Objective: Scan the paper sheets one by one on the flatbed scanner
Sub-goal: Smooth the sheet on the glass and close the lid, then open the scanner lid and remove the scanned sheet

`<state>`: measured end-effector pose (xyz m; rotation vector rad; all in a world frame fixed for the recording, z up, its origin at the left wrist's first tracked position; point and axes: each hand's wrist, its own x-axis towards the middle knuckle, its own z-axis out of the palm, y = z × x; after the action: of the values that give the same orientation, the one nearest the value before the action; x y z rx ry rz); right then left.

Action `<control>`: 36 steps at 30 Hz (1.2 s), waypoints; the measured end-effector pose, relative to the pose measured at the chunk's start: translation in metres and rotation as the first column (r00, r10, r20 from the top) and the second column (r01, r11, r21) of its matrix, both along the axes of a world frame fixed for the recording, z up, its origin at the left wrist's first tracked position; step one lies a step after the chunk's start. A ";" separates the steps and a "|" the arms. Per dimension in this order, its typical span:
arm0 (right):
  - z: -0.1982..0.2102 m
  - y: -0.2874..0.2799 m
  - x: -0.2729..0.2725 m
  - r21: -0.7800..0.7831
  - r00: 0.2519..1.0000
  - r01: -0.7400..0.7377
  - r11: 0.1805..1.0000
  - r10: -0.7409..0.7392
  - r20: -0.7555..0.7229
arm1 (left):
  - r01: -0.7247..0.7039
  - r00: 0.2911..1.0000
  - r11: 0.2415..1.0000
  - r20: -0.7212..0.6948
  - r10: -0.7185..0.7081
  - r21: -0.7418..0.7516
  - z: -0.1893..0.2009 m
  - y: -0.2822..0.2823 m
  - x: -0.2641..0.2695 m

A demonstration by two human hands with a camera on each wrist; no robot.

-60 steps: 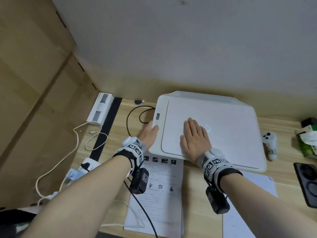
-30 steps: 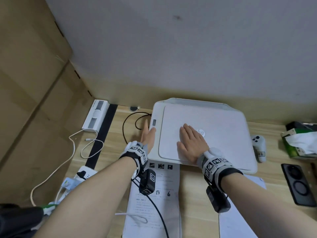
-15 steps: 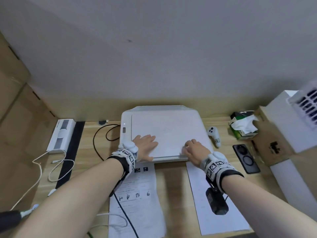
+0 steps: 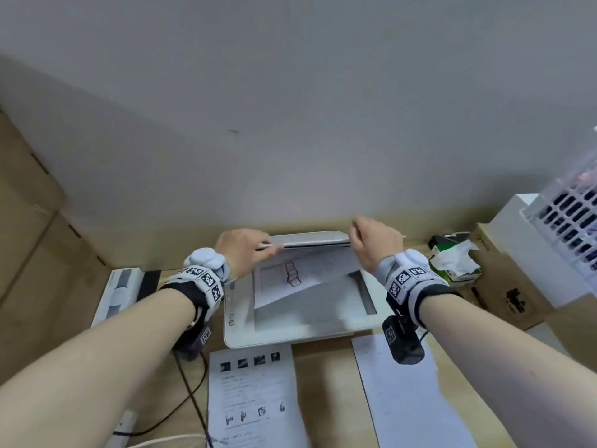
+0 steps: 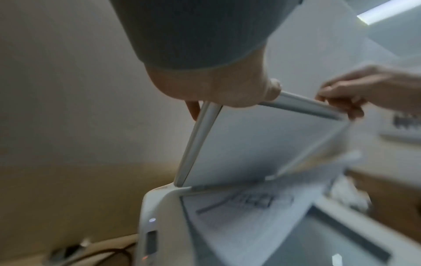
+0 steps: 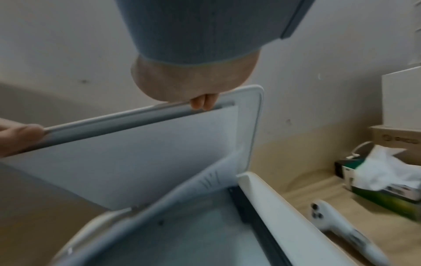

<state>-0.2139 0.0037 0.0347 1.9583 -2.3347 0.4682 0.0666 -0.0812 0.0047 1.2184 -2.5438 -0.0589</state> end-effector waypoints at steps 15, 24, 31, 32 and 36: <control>-0.033 -0.112 -0.015 -0.069 0.980 -0.181 0.981 0.185 0.069 | -0.301 0.670 0.751 -0.430 0.605 0.587 0.014 -0.075 -0.052; -0.148 -0.050 -0.016 0.236 0.902 -0.419 0.877 0.373 0.217 | -0.329 0.869 0.772 -0.145 0.473 0.544 -0.052 -0.013 -0.052; -0.171 0.019 -0.036 0.291 0.859 -0.509 0.810 0.457 0.230 | -0.254 0.863 0.724 0.488 -0.130 0.642 -0.108 0.069 -0.038; -0.172 0.031 -0.037 0.316 0.858 -0.512 0.799 0.458 0.232 | -0.244 0.844 0.752 0.516 -0.145 0.612 -0.110 0.075 -0.035; -0.169 0.071 -0.032 0.437 0.865 -0.499 0.749 0.458 0.203 | -0.208 0.790 0.833 0.590 -0.167 0.513 -0.116 0.095 -0.025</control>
<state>-0.2456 0.0743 -0.1338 2.8470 -2.1062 -0.0359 0.0420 0.0139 -0.1112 1.7085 -3.2219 -0.5192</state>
